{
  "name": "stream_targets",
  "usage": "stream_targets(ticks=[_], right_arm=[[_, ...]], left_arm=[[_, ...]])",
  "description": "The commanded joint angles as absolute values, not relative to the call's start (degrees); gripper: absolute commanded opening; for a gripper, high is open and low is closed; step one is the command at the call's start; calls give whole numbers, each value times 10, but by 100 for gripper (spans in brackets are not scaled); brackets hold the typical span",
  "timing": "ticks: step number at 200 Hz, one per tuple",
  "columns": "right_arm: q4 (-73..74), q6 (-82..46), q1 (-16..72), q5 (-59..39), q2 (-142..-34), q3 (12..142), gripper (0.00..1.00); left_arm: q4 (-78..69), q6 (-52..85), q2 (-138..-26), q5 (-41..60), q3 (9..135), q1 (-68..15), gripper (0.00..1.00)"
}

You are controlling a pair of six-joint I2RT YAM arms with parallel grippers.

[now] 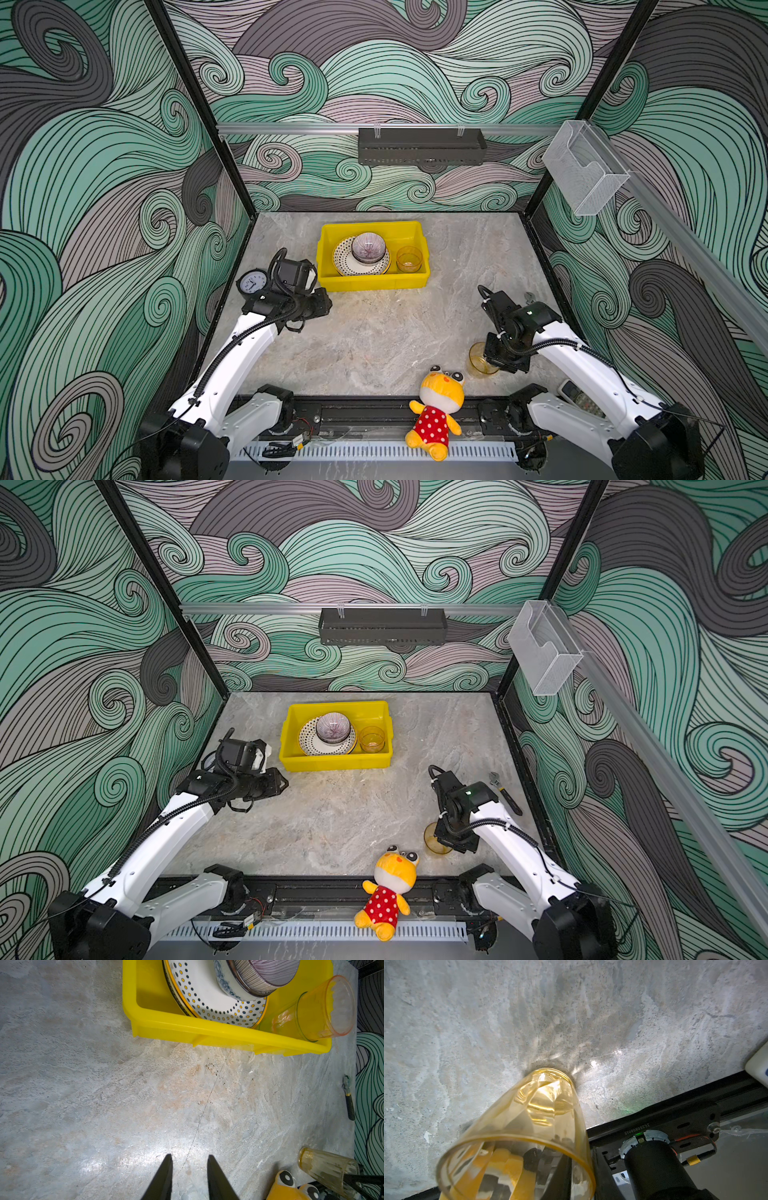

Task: Place the mixed dishes into the plastic bin
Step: 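Lower the right gripper and grasp the amber glass rim, then lift the amber glass with the right gripper and carry it over the bin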

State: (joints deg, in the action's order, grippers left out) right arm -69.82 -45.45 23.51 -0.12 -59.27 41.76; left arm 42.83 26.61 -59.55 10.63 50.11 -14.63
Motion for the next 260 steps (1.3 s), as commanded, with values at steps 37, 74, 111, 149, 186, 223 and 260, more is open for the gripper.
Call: stream_targets(ticks=[37,74,111,149,186,223,260], right_arm=[[-694,-453,233,-7,-583,412,8],[-694,-454,233,6,-584,417,0],[-695,-449,233,29,-583,451,0],[-693,-437,233,38,-597,490,0],[-694,-426,233,47,-612,527,0],[-686,-412,232,51,-630,556,0],[-676,-398,233,46,-654,584,0]], left_arm=[[430,277,-600,114,508,-140,32],[431,274,-601,114,510,-140,32],[432,275,-603,114,517,-140,32],[434,276,-602,114,523,-139,32],[439,275,-602,112,529,-140,32],[438,273,-601,106,528,-140,32],[444,273,-608,109,536,-140,32]])
